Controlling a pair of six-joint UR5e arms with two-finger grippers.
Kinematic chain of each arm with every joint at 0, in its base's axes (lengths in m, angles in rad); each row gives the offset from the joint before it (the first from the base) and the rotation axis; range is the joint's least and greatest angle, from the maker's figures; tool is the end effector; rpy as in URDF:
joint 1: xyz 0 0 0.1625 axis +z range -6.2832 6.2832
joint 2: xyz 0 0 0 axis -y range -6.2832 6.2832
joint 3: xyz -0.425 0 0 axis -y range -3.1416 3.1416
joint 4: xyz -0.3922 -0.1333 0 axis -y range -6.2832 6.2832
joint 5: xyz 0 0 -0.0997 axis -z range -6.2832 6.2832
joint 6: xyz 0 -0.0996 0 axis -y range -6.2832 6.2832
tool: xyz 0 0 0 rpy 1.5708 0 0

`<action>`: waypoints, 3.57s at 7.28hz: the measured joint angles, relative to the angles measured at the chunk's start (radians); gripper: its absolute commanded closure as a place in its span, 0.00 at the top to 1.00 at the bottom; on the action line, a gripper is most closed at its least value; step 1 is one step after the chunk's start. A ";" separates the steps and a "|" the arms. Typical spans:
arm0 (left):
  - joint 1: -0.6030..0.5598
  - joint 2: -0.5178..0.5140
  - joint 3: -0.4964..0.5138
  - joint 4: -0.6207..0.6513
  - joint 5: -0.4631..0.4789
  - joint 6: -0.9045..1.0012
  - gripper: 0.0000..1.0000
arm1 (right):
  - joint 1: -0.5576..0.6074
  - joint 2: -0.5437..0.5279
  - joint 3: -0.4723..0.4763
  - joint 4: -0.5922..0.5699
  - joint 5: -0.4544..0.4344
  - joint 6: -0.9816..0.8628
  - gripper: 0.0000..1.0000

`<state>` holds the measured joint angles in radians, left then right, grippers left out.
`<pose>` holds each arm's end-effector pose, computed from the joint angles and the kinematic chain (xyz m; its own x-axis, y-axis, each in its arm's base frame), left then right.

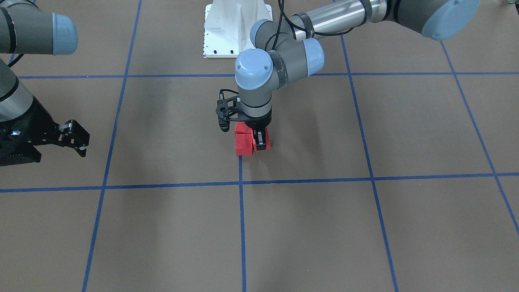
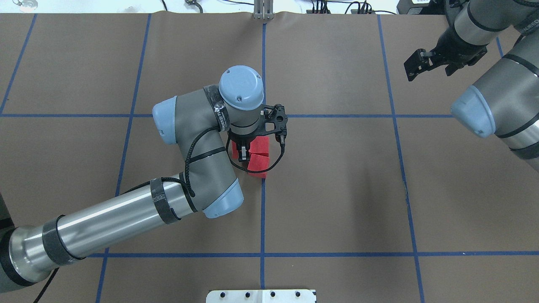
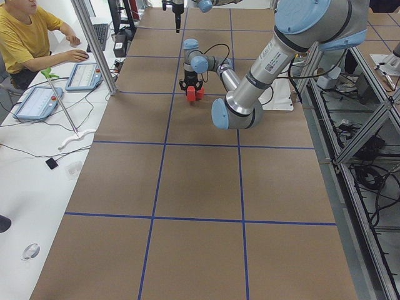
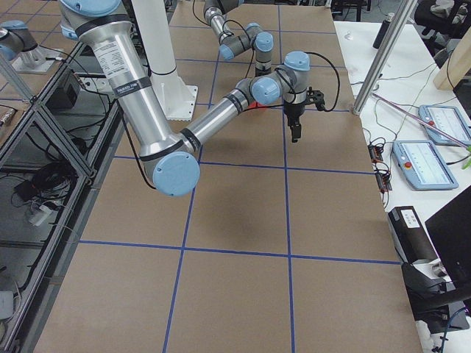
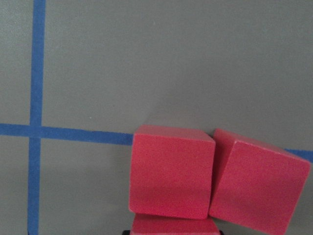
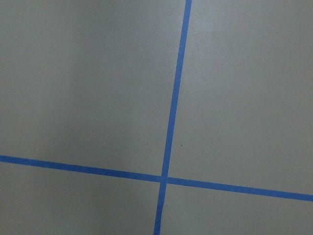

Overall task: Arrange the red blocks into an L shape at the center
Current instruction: 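Hold the red cube in place against the center cubes with the left gripper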

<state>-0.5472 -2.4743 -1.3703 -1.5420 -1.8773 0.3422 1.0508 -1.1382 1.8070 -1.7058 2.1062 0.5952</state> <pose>0.6040 -0.4889 0.1839 0.0919 0.9957 -0.0126 -0.7409 0.0768 0.6672 -0.2341 -0.5750 0.3282 0.7511 -0.1215 0.6490 0.0080 0.9845 0.1751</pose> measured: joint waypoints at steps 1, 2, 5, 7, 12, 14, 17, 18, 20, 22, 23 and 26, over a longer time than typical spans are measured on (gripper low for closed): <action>0.001 0.000 0.001 -0.002 0.000 0.000 0.06 | 0.000 0.000 0.000 0.000 0.000 0.000 1.00; 0.001 0.000 0.003 -0.004 0.000 0.000 0.06 | 0.000 0.000 0.000 0.000 0.000 0.000 1.00; 0.003 0.000 0.013 -0.024 0.000 0.000 0.07 | 0.000 0.000 0.000 0.000 0.000 0.000 1.00; 0.002 0.000 0.026 -0.048 0.000 0.000 0.06 | 0.000 0.000 0.000 0.000 0.000 0.002 1.00; 0.001 0.000 0.030 -0.055 0.000 0.002 0.32 | 0.000 0.000 0.000 0.001 0.000 0.008 1.00; 0.001 0.001 0.030 -0.055 0.000 0.000 0.43 | 0.000 0.001 0.000 0.001 0.000 0.008 1.00; 0.001 0.001 0.030 -0.054 0.000 -0.005 0.61 | 0.000 0.003 0.000 0.000 0.000 0.008 1.00; 0.001 0.001 0.030 -0.054 0.000 -0.006 0.70 | 0.000 0.003 0.000 0.000 0.000 0.008 1.00; 0.000 0.002 0.030 -0.055 0.000 -0.006 0.82 | 0.000 0.003 0.000 0.000 0.000 0.008 1.00; -0.001 0.001 0.030 -0.055 0.000 -0.006 0.85 | 0.000 0.003 0.000 0.000 0.000 0.008 1.00; -0.001 0.000 0.030 -0.056 0.000 -0.006 0.85 | 0.000 0.003 0.000 0.000 0.000 0.008 1.00; -0.002 0.000 0.024 -0.056 -0.005 -0.007 0.99 | 0.000 0.003 0.000 0.000 0.000 0.008 1.00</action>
<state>-0.5495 -2.4743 -1.3461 -1.5978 -1.8824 0.3349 1.0503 -1.1351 1.8071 -1.7058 2.1061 0.6035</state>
